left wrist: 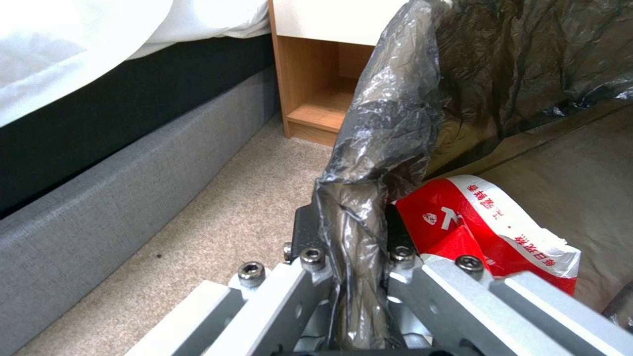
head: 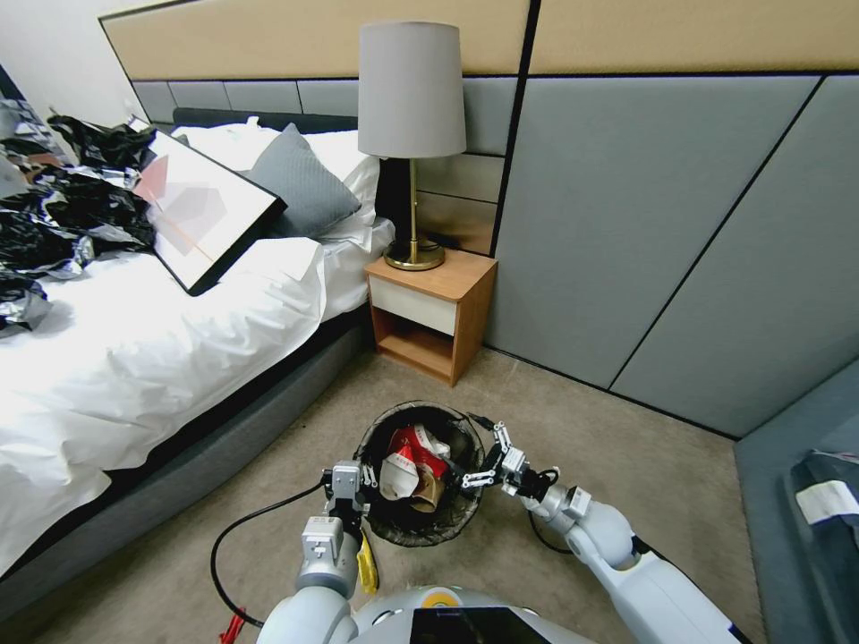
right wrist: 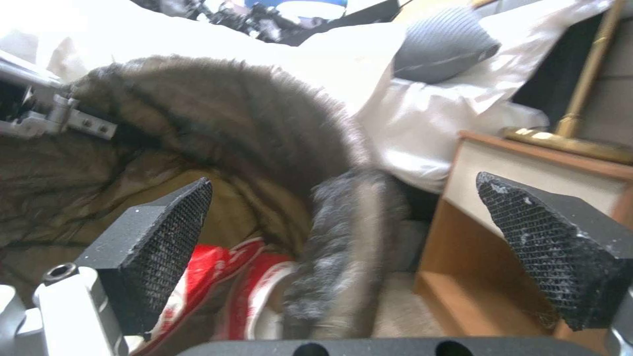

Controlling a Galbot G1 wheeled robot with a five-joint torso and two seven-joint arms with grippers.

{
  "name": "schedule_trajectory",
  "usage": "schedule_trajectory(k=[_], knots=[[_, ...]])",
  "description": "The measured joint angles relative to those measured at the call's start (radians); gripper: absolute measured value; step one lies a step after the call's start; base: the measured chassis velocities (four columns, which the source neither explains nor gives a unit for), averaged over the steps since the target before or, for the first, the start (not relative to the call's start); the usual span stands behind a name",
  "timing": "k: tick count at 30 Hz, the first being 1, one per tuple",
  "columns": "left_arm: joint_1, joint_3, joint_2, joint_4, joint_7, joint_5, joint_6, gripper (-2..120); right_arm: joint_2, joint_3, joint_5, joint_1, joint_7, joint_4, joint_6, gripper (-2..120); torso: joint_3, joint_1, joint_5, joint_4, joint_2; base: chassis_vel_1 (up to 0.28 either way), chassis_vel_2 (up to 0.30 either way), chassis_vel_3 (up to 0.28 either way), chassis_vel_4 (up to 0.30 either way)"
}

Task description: Pick up the trash bin, then pick up the garbage from the floor and place it into the trash bin.

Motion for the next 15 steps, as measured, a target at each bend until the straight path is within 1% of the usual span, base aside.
schedule_trajectory(k=[3, 7, 9, 10, 11, 13, 14, 15], knots=[[-0.009, -0.009, -0.001, 0.016, 0.0, -0.003, -0.001, 0, 0.01, 0.038, 0.005, -0.025, -0.007, 0.014, 0.022, 100, 0.0, 0.0, 0.0, 0.0001, 0.0, 0.0, 0.0, 0.0, 0.0], [-0.014, -0.013, -0.002, 0.026, -0.001, -0.008, -0.002, 0, 0.025, 0.065, 0.017, -0.047, -0.007, 0.024, 0.039, 100, 0.0, 0.0, 0.0, -0.0001, 0.0, 0.0, 0.0, 0.0, 0.0], [-0.02, -0.017, -0.001, 0.032, -0.002, -0.011, -0.002, 0, 0.042, 0.082, 0.023, -0.063, -0.004, 0.029, 0.053, 100, 0.0, 0.0, 0.0, 0.0, 0.0, 0.0, 0.0, 0.0, 0.0], [-0.023, -0.021, -0.002, 0.035, -0.003, -0.013, -0.002, 0, 0.063, 0.097, 0.024, -0.079, 0.008, 0.03, 0.07, 100, 0.0, 0.0, 0.0, -0.0001, 0.0, 0.0, 0.0, 0.0, 0.0], [-0.023, -0.021, -0.002, 0.035, -0.003, -0.013, -0.002, 0, 0.063, 0.097, 0.024, -0.079, 0.008, 0.03, 0.07, 100, 0.0, 0.0, 0.0, -0.0001, 0.0, 0.0, 0.0, 0.0, 0.0], [-0.027, -0.025, -0.002, 0.038, -0.003, -0.015, -0.002, 0, 0.108, 0.108, 0.009, -0.101, 0.069, 0.03, 0.1, 100, 0.0, 0.0, -0.0001, 0.0, 0.0, 0.0, 0.0, 0.0, 0.0], [-0.027, -0.025, -0.002, 0.038, -0.003, -0.015, -0.002, 0, 0.108, 0.108, 0.009, -0.101, 0.069, 0.03, 0.1, 100, 0.0, 0.0, -0.0001, 0.0, 0.0, 0.0, 0.0, 0.0, 0.0], [-0.028, -0.027, -0.003, 0.038, -0.004, -0.016, -0.003, 0, 0.143, 0.11, -0.017, -0.112, 0.13, 0.029, 0.117, 100, 0.0, 0.0, 0.0001, -0.0001, 0.0, 0.0, 0.0, 0.0, 0.0]])
